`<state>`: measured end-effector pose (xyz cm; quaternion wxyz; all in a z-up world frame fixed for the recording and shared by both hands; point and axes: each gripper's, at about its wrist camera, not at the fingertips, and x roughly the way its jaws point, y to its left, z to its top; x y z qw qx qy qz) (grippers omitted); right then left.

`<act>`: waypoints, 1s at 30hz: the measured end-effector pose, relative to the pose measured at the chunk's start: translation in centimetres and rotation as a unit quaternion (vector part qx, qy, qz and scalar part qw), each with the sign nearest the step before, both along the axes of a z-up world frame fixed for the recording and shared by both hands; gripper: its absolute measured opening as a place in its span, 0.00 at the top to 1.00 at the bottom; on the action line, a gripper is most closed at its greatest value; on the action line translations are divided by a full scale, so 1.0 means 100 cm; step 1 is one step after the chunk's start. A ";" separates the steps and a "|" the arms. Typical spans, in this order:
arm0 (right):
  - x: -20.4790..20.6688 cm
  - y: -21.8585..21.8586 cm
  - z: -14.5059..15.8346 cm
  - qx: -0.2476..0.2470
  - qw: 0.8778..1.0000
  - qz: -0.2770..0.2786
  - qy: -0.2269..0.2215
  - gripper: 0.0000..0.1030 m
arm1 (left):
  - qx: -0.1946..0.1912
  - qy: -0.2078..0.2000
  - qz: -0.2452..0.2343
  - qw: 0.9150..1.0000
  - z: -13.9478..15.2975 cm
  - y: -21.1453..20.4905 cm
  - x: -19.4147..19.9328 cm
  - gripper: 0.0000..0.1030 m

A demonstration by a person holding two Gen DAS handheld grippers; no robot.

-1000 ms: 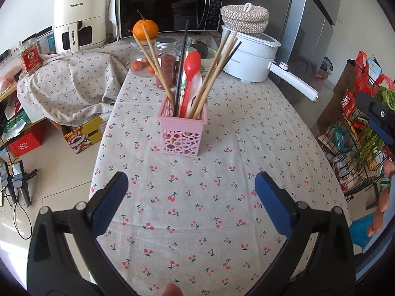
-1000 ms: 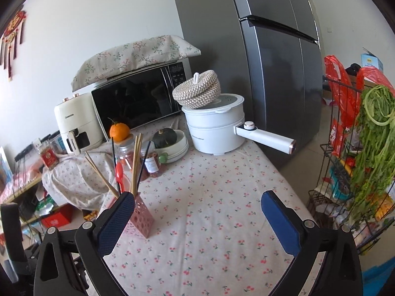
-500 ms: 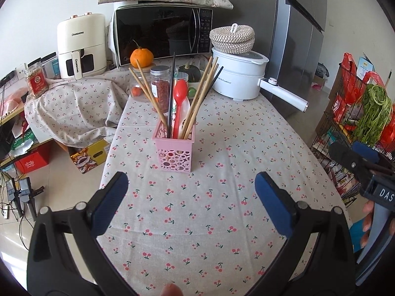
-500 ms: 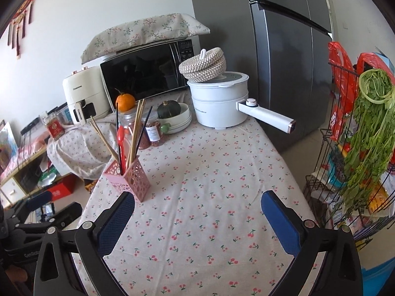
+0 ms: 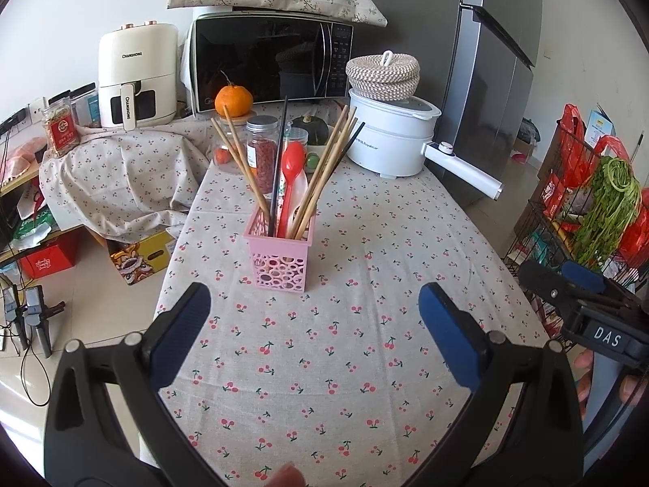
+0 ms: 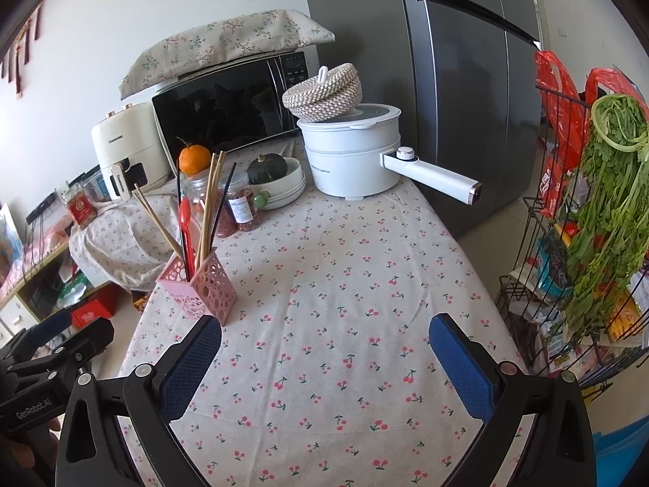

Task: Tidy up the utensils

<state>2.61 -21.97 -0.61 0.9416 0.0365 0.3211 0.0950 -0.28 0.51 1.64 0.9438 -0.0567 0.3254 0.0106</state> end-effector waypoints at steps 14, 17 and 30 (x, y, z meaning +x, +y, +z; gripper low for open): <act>0.003 -0.006 -0.004 0.010 1.000 -0.013 0.015 0.00 | 0.008 0.007 0.007 1.000 -0.002 -0.003 0.001 0.01; 0.003 -0.004 -0.004 0.012 1.000 -0.013 0.017 0.00 | 0.007 0.008 0.006 1.000 -0.002 -0.003 0.001 0.01; 0.004 -0.004 -0.007 0.012 1.000 -0.013 0.023 0.00 | 0.009 0.006 -0.001 1.000 -0.002 -0.005 0.000 0.01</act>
